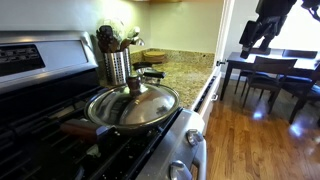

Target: Fully open the topmost drawer

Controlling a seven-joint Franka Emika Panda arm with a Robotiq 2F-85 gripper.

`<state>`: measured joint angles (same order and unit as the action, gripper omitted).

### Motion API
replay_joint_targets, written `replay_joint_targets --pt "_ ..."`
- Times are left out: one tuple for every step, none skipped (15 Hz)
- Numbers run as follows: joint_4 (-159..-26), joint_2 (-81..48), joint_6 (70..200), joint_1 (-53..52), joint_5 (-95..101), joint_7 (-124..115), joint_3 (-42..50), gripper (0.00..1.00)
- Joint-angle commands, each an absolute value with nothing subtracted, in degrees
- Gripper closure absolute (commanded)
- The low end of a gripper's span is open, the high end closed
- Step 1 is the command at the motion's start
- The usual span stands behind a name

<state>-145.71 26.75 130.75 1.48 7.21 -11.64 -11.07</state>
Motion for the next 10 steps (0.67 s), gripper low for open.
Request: replay_joint_targets --pt "-145.92 25.27 132.55 1.08 8.09 -11.76 -9.33 0.00" --pt "-146.21 24.64 133.78 1.31 7.87 -11.35 -8.60 0.00" --pt "-146.33 24.02 134.69 1.83 8.32 -11.63 -8.23 0.00" --pt "-146.49 22.90 136.30 2.49 8.35 -11.85 -7.38 0.00" --pt "-146.53 21.76 137.85 3.02 8.34 -12.02 -6.63 0.00" --pt "-146.58 20.28 139.94 3.96 8.57 -12.67 -5.83 0.00" --pt "-146.38 18.74 141.44 4.95 8.98 -13.74 -5.35 0.00" --pt "-146.24 16.82 143.68 6.24 9.59 -15.27 -4.88 0.00" --pt "-145.87 14.79 145.70 7.54 10.16 -17.22 -4.51 0.00" --pt "-145.45 12.60 147.91 8.86 10.78 -19.66 -4.21 0.00"
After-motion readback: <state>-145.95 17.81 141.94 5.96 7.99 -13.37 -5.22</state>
